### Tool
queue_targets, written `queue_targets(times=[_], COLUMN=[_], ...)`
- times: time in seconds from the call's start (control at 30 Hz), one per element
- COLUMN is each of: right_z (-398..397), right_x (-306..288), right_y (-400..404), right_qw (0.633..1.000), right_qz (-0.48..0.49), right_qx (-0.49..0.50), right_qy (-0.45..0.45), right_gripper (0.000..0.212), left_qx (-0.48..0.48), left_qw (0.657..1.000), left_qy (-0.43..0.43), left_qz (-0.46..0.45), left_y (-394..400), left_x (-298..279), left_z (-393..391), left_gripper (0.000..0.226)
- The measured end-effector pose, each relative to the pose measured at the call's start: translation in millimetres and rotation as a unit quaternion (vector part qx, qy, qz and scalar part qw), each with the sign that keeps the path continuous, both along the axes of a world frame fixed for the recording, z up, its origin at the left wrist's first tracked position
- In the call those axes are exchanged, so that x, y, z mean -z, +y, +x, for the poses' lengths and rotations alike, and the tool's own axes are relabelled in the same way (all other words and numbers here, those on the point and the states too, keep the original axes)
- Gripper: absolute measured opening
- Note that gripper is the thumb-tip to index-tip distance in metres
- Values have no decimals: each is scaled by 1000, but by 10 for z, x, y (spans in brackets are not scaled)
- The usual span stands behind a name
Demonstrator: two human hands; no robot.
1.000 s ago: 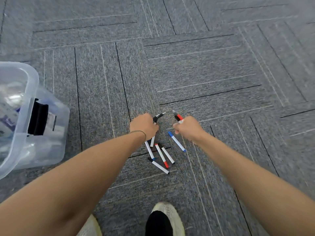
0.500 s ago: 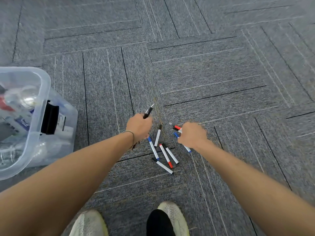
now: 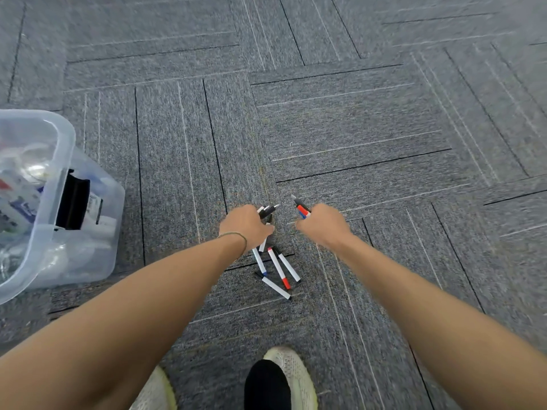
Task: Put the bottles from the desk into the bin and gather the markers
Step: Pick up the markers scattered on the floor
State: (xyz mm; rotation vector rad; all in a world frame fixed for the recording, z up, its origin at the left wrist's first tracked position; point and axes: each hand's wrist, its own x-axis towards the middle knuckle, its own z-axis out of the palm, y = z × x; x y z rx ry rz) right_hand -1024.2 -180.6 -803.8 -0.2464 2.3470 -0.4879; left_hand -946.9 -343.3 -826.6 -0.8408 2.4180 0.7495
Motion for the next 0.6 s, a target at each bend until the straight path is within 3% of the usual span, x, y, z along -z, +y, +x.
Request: queue_targets(times=[0.23,0.43,0.6], right_z=[55,192,343], right_x=[-9,39,67], right_y=[93,50,-20], right_qw=[997,994,986], right_qz=[-11,18,69], right_qx=[-9,-79,-147], right_qy=[-77,-79,-29], right_gripper=[28,24,18], left_qx=[-7,-39,-82], left_qw=[1000,996,992], left_qy=[2,38,48], left_qz=[14,72,88], left_y=[23,-13,-150], left_x=[22,-82,-92], left_z=[-42,18,162], left_gripper=[25,29,26])
